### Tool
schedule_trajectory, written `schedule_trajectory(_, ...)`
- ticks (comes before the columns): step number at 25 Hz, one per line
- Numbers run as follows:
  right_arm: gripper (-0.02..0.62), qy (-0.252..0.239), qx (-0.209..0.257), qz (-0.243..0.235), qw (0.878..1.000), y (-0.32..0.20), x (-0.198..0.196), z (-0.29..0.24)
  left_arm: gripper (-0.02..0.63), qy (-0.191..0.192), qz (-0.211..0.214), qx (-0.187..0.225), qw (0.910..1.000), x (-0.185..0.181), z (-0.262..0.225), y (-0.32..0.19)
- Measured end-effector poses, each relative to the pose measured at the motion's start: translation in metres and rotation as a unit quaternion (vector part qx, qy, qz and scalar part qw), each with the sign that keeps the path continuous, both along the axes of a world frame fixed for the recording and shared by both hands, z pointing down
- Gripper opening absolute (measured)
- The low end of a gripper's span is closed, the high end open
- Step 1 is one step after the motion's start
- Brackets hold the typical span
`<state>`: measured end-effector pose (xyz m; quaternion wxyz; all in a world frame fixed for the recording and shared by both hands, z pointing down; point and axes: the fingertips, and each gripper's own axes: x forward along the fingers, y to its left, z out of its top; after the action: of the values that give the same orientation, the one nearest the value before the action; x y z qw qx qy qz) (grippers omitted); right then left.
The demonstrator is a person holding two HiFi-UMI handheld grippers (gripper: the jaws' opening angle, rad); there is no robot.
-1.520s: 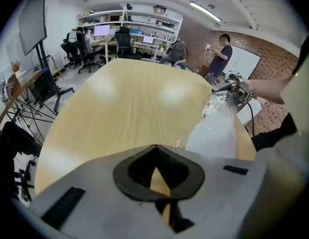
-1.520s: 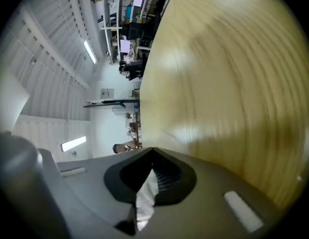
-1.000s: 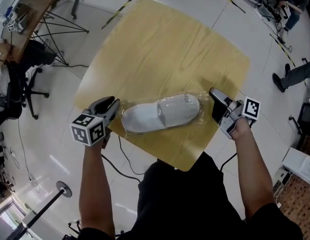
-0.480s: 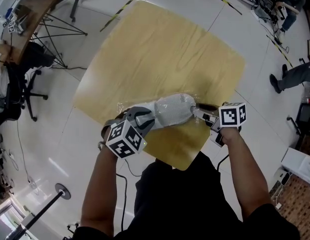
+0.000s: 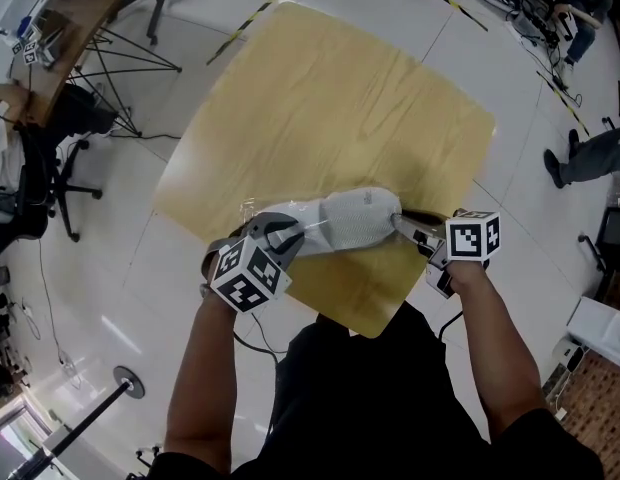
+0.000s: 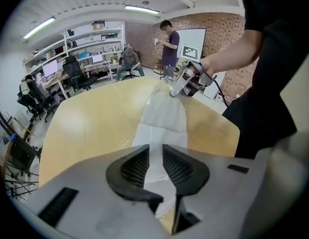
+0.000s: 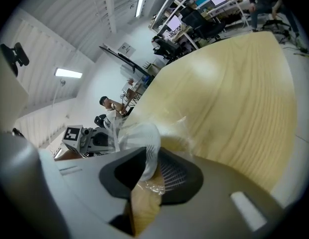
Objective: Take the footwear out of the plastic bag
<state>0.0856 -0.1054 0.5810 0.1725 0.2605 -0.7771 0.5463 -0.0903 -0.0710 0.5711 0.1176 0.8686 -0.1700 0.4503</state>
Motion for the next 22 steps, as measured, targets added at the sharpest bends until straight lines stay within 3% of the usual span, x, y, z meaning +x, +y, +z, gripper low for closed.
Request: schedule_trajectory(22, 0.083, 0.026, 0.023, 0.031, 0.999, 0.000, 0.048, -0.008, 0.058, -0.023, -0.001, 0.010, 0.9997, -0.011, 0.002, 0.019)
